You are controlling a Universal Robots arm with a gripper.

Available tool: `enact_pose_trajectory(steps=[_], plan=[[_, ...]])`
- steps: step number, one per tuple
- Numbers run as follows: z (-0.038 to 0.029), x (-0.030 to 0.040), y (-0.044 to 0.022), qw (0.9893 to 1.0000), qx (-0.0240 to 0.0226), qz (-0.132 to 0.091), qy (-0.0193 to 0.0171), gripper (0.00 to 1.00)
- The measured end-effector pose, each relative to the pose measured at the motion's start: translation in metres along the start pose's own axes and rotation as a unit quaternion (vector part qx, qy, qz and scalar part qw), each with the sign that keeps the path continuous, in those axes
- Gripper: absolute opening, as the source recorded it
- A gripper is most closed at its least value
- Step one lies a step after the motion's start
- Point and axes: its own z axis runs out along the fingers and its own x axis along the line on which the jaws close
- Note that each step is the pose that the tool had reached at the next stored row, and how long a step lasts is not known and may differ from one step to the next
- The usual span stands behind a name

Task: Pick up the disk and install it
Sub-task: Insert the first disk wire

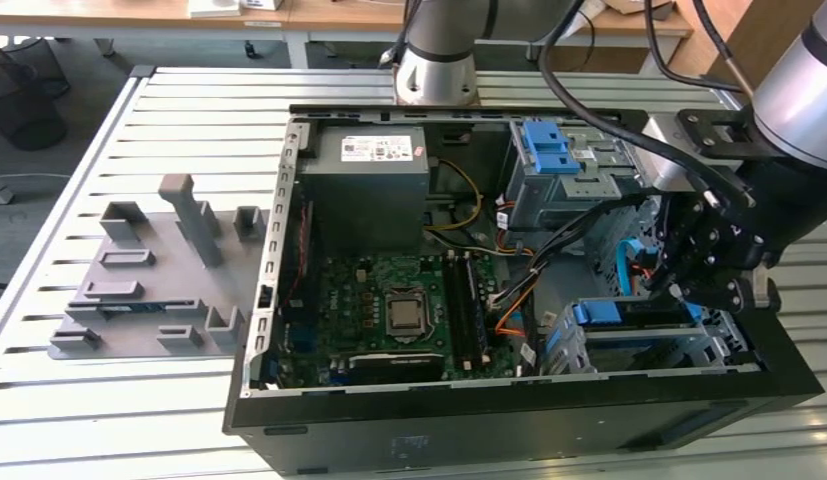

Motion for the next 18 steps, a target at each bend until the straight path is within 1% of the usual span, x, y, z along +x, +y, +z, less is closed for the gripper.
enact_pose_trajectory(steps=[4,8,10,13,16,18], plan=[[-0.0013,0.0005,0.0000,1.0000,0.0000,0.000,0.0002,0.16],[-0.0013,0.0041,-0.0002,1.0000,0.0000,0.000,0.0002,0.16],[-0.0010,0.0046,-0.0002,1.0000,0.0000,0.000,0.0000,0.16],[-0.0005,0.0046,-0.0003,1.0000,-0.0001,0.000,-0.0014,0.16],[-0.0006,0.0042,-0.0002,1.0000,-0.0003,0.000,-0.0042,0.16],[-0.0005,0.0041,-0.0002,1.0000,-0.0003,0.000,-0.0050,0.16]])
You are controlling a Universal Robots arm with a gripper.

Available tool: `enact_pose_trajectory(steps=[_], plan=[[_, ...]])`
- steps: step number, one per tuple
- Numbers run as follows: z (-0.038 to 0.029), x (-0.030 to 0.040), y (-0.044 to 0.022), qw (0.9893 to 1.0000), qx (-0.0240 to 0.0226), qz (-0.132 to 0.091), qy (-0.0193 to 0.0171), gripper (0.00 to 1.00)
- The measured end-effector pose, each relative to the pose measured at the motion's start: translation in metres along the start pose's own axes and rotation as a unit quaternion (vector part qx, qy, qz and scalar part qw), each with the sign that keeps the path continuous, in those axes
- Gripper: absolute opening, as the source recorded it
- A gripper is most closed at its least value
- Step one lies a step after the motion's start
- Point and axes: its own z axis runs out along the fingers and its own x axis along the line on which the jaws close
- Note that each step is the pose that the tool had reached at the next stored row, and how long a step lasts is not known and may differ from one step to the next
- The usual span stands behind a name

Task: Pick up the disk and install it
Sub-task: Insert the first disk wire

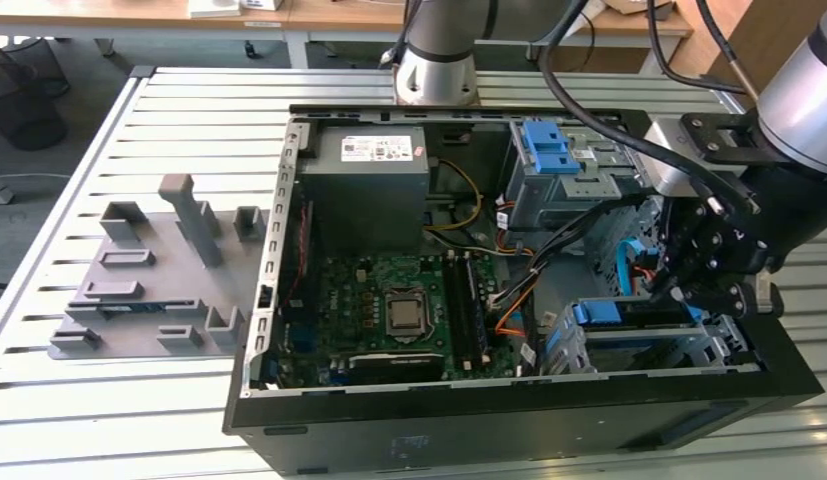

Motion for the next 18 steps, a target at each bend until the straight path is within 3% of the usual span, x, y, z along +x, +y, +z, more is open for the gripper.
enact_pose_trajectory(steps=[8,18], plan=[[0.0002,0.0018,-0.0001,1.0000,0.0000,0.001,-0.0002,0.16],[0.0056,0.0021,-0.0001,1.0000,0.0000,0.001,-0.0009,0.16]])
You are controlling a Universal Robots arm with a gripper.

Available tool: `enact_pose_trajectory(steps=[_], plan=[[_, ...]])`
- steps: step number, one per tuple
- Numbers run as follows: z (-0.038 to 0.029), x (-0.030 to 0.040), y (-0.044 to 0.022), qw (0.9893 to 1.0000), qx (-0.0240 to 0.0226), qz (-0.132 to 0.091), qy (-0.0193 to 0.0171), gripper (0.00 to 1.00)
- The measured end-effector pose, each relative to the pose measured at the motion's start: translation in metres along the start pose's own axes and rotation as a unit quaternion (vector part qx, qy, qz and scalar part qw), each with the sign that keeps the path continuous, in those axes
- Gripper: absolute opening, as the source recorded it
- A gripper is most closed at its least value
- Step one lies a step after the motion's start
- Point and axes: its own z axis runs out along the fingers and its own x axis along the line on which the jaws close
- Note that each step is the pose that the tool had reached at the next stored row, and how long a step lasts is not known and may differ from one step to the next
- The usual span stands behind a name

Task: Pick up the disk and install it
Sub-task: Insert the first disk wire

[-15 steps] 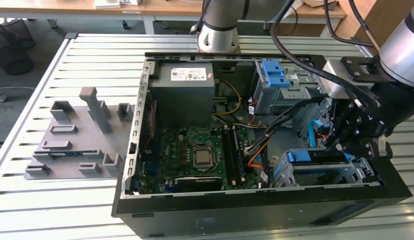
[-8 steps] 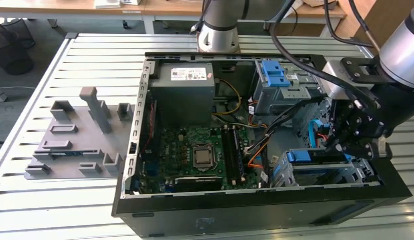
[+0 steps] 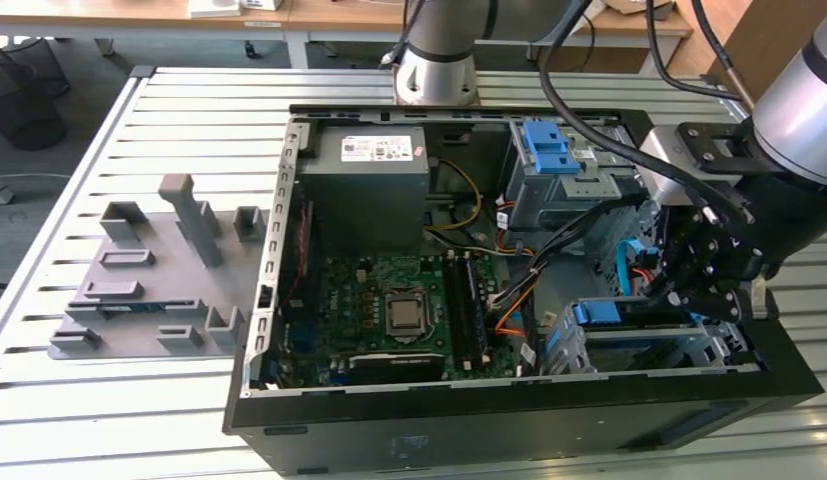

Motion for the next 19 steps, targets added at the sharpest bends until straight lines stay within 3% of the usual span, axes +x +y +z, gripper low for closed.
enact_pose_trajectory(steps=[10,11,12,16,19], plan=[[0.0004,0.0006,0.0000,1.0000,0.0000,0.000,-0.0002,0.17],[-0.0009,0.0006,0.0000,1.0000,0.0000,0.000,-0.0003,0.17],[-0.0034,0.0005,0.0000,1.0000,0.0000,0.000,-0.0003,0.24],[-0.0114,0.0002,0.0000,1.0000,-0.0002,0.000,0.0000,0.24],[-0.0119,0.0002,0.0000,1.0000,-0.0002,0.000,-0.0001,0.22]])
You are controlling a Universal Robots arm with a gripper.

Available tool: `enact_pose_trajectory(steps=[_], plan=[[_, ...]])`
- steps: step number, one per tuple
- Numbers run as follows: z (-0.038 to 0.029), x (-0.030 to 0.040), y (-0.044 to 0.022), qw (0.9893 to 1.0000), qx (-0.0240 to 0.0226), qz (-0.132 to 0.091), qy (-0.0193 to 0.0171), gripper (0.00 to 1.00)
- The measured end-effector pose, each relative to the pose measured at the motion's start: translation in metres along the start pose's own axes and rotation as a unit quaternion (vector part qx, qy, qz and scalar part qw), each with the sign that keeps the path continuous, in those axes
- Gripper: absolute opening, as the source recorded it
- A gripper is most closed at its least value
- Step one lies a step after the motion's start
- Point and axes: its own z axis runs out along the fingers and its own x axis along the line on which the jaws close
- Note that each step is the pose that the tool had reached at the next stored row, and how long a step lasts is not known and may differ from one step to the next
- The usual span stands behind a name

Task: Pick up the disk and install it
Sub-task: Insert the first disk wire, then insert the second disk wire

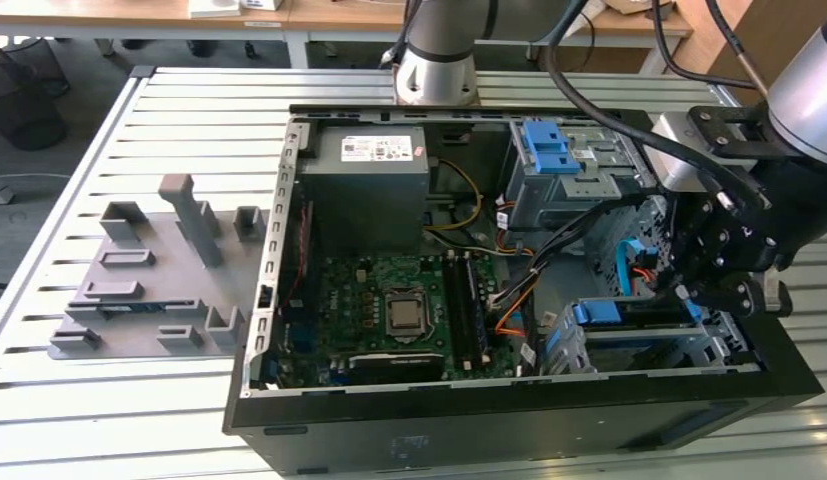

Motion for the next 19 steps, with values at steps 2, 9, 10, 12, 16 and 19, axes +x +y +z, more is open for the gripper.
enact_pose_trajectory(steps=[2,9,10,12,16,19], plan=[[0.0000,0.0000,0.0000,1.0000,0.0000,0.000,0.0000,0.11],[-0.0001,0.0000,0.0000,1.0000,0.0000,0.000,0.0000,0.11],[-0.0001,0.0000,0.0000,1.0000,0.0000,0.000,0.0000,0.11],[-0.0001,0.0000,0.0000,1.0000,0.0000,0.000,0.0000,0.11],[-0.0001,0.0000,0.0000,1.0000,0.0000,0.000,-0.0001,0.11],[-0.0001,0.0000,0.0001,1.0000,0.0000,0.000,-0.0001,0.11]])
